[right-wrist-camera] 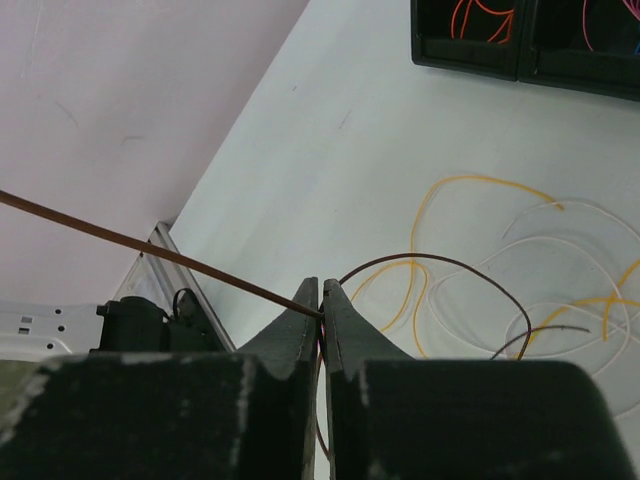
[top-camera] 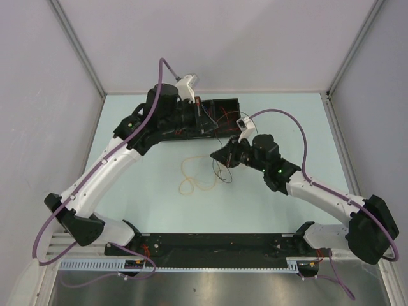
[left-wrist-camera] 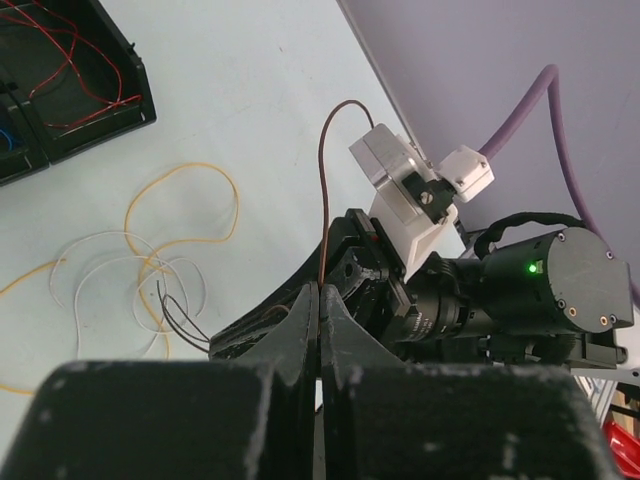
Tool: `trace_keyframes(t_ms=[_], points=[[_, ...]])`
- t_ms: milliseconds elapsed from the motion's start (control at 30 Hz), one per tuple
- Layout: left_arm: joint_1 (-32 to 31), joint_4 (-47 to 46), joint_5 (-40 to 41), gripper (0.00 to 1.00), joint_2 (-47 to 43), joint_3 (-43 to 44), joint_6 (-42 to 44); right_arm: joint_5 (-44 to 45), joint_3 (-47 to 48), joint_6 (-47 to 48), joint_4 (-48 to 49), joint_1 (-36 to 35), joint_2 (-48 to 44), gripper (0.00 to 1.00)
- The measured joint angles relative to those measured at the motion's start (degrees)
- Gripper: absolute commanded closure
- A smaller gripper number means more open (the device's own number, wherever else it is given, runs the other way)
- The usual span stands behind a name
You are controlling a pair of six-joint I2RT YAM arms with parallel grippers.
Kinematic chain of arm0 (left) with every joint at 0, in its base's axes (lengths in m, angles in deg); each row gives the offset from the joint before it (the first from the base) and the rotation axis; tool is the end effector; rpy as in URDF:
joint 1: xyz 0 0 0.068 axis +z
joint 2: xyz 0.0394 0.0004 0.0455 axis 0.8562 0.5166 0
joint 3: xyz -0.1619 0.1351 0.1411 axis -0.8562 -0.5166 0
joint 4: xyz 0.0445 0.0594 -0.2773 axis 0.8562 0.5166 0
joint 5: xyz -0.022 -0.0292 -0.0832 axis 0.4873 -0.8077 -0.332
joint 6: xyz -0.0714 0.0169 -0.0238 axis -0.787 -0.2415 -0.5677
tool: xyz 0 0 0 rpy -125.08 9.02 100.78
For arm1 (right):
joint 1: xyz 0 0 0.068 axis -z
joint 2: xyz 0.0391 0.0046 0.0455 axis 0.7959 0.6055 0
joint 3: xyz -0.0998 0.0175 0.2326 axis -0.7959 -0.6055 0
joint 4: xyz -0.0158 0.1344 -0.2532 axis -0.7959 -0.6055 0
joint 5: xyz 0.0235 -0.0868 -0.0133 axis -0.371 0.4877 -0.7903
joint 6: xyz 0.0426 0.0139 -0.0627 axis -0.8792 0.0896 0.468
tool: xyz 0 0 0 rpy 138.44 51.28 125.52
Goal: Untangle the cables
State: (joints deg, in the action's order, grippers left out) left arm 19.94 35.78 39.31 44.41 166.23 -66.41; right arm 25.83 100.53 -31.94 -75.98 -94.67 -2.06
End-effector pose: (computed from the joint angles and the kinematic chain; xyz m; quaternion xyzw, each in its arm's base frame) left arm 0.2648 -0.2341 0.4217 0.1182 0.8237 -0.3965 0.3877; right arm 0.2456 0.2425 0.2581 -0.1364 0.7585 0.4612 0.4397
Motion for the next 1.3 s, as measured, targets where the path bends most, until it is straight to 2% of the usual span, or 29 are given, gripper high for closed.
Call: trace_keyframes(t_ms=[233, 367, 433, 467, 567, 633, 667, 733, 767, 967, 1133, 1300], points=[[4.8, -3.4, 0.9, 0.99, -1.1, -6.3, -0.1, 0.0, 0.0, -0.2, -0.9, 0.0, -1.9, 1.0], [9.1, -5.7, 0.2, 0.89, -0.5, -14.2, -1.4, 0.0, 0.4, -0.7, -1.6, 0.0, -6.1, 1.0], [9.9, -6.6, -0.9, 0.81, 0.7, -17.7, -2.1, 0.0, 1.4, -0.7, -1.9, 0.0, -7.4, 1.0], [9.9, -7.0, -1.8, 0.68, 1.5, -18.9, -2.5, -0.1, 2.2, -0.7, -2.2, 0.0, -7.8, 1.0], [9.7, -8.1, -3.1, 0.47, 3.2, -21.8, -2.9, -0.1, 4.4, -0.7, -2.4, 0.0, -8.3, 1.0], [9.7, -8.4, -3.5, 0.4, 3.5, -23.7, -2.9, -0.1, 5.9, -0.7, -2.8, 0.0, -8.3, 1.0], [9.7, -8.5, -3.5, 0.33, 3.3, -24.5, -2.8, -0.1, 6.7, -0.5, -3.0, 0.0, -8.2, 1.0], [9.7, -8.3, -3.0, 0.28, 2.6, -26.1, -2.5, -0.1, 8.0, 0.0, -3.3, 0.1, -8.1, 1.0], [9.7, -7.8, -2.7, 0.2, 1.9, -26.7, -2.3, -0.2, 8.7, 0.2, -3.6, 0.3, -7.9, 1.0], [9.9, -2.6, 4.7, 0.13, -9.7, -30.7, 1.0, -2.0, 11.6, 1.1, -4.9, 4.6, -5.0, 1.0], [10.2, 4.5, 11.5, 0.01, -21.8, -34.2, 4.4, -3.1, 13.7, 1.4, -5.5, 7.4, -1.7, 1.0], [10.2, 7.9, 17.7, 0.0, -29.3, -37.5, 7.4, -3.7, 17.1, 2.0, -5.4, 8.9, 1.7, 1.0]])
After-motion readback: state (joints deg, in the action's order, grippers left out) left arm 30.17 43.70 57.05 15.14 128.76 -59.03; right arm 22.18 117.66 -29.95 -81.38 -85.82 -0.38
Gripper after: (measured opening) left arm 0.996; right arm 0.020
